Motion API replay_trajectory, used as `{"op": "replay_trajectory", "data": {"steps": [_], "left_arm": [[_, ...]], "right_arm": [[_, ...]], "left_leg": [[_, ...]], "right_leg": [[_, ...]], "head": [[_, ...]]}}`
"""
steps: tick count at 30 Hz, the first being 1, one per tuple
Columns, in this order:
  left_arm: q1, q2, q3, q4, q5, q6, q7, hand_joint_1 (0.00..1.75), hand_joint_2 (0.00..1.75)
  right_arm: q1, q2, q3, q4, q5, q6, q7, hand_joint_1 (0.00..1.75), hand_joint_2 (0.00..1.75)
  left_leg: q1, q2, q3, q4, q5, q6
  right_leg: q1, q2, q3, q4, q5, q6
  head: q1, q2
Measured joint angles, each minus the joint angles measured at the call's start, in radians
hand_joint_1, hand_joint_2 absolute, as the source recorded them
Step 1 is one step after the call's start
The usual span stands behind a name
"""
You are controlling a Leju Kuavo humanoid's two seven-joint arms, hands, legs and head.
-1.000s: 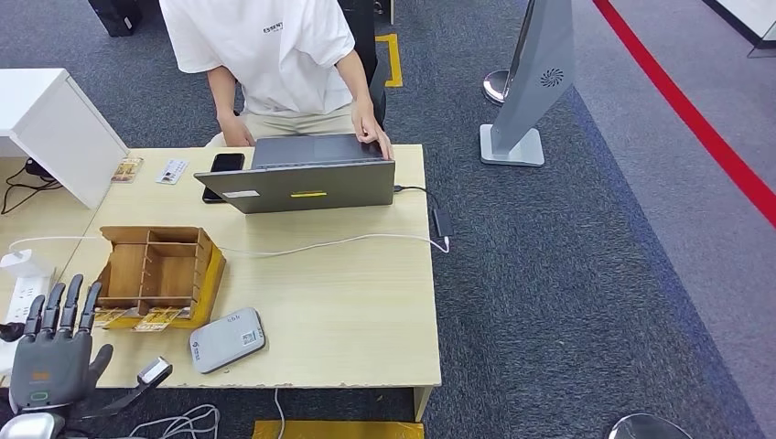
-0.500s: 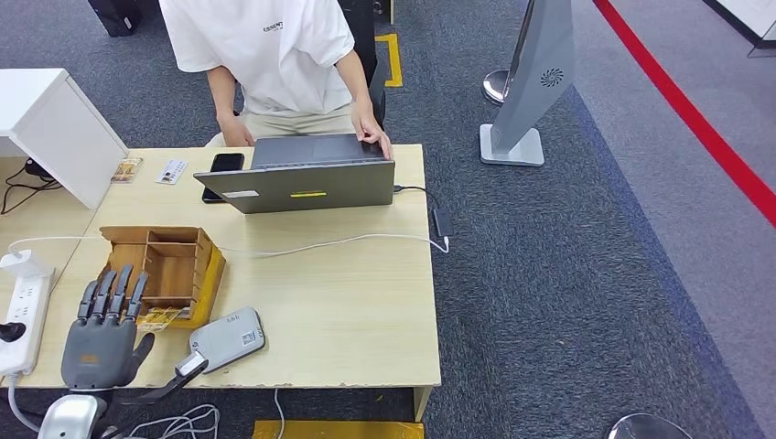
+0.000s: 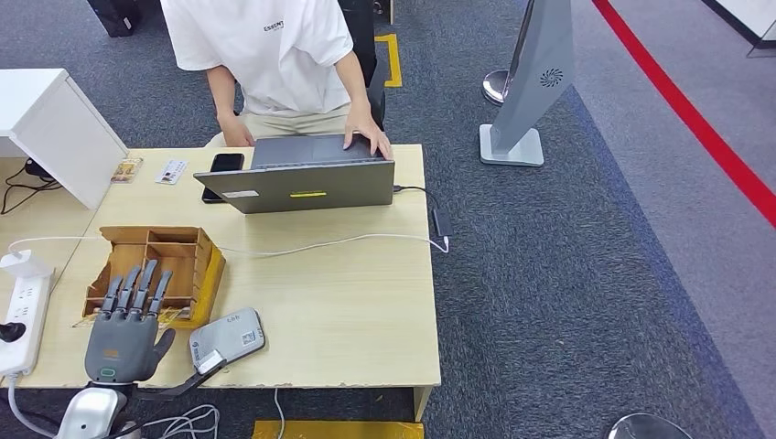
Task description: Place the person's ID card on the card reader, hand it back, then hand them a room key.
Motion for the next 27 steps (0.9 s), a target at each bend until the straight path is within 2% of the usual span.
{"op": "replay_trajectory", "data": {"steps": [4,8,9,27], "left_arm": [[-0.002,-0.001,-0.016,0.000,0.000,0.000,0.005,0.00,1.75],[-0.003,-0.003,-0.022,0.000,0.002,0.000,0.005,1.70,1.75],[-0.004,-0.004,-0.022,0.001,0.004,0.000,0.001,1.75,1.75],[-0.033,-0.011,-0.020,0.076,0.020,0.000,-0.069,1.75,1.75]], "right_arm": [[0.000,0.000,-0.001,0.000,0.000,0.000,0.000,0.00,1.75],[0.000,0.000,-0.001,0.000,0.000,0.003,0.002,0.00,1.75],[0.000,0.000,-0.002,0.000,0.000,0.003,0.002,0.00,1.75],[0.000,0.000,-0.003,0.000,0.000,0.007,-0.003,0.00,1.75]], "left_leg": [[0.000,0.000,0.000,0.000,0.000,0.000],[0.000,0.000,0.000,0.000,0.000,0.000],[0.000,0.000,0.000,0.000,0.000,0.000],[0.000,0.000,0.000,0.000,0.000,0.000]], "right_leg": [[0.000,0.000,0.000,0.000,0.000,0.000],[0.000,0.000,0.000,0.000,0.000,0.000],[0.000,0.000,0.000,0.000,0.000,0.000],[0.000,0.000,0.000,0.000,0.000,0.000]], "head": [[0.000,0.000],[0.000,0.000],[0.000,0.000],[0.000,0.000]]}}
